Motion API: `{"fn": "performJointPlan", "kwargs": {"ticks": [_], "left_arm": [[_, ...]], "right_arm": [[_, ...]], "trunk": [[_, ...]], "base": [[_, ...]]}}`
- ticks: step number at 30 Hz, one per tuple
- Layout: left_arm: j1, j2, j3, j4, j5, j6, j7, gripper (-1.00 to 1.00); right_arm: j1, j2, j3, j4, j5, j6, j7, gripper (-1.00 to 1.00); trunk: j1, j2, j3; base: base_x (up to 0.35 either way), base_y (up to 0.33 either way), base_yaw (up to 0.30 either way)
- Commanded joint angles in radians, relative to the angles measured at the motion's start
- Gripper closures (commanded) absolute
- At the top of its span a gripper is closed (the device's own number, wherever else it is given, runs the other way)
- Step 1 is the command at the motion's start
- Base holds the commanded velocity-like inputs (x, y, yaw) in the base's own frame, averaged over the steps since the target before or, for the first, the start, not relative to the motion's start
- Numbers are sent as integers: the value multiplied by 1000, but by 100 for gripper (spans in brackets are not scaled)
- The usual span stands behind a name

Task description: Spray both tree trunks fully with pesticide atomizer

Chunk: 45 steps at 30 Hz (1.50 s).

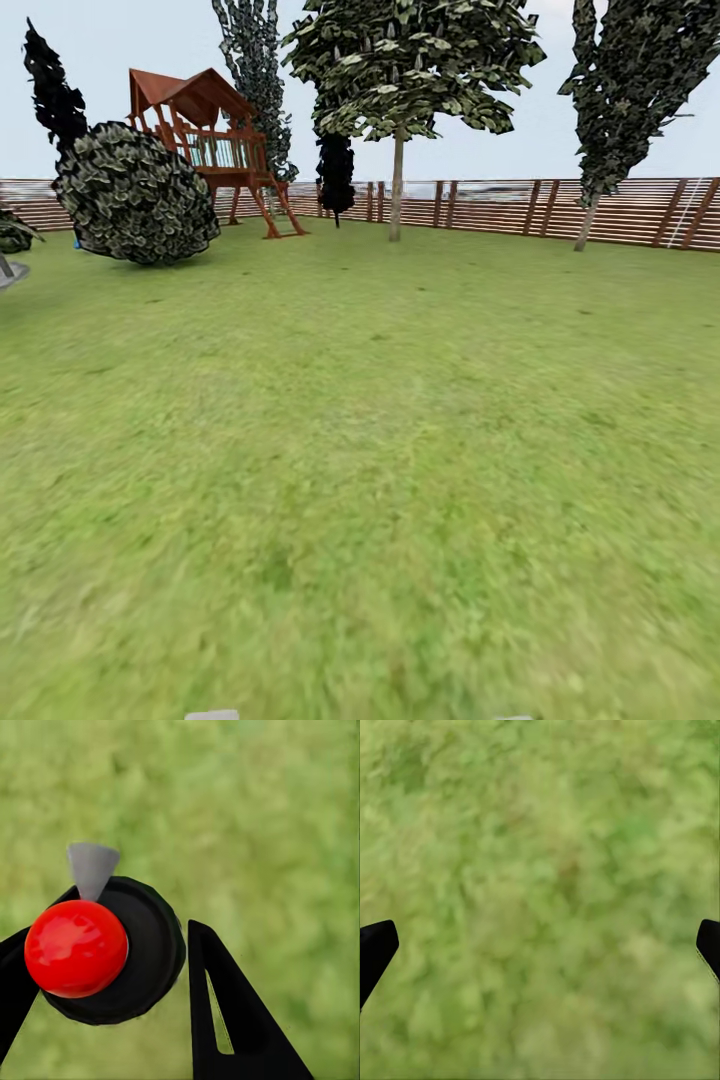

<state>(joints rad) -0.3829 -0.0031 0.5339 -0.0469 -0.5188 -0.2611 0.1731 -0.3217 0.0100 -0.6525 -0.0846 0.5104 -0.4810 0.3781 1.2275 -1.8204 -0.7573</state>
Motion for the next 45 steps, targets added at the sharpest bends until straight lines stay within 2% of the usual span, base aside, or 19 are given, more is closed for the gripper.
{"fn": "performJointPlan", "kwargs": {"ticks": [1,45], "left_arm": [[-1,-1,6,1,-11,-3,5,100],[-1,0,6,4,-9,-3,4,100]], "right_arm": [[0,1,-9,-1,5,-1,5,-100],[0,0,-9,-1,5,-1,5,-100]], "trunk": [[1,0,-1],[1,0,-1]], "base": [[339,0,0],[339,0,0]]}}
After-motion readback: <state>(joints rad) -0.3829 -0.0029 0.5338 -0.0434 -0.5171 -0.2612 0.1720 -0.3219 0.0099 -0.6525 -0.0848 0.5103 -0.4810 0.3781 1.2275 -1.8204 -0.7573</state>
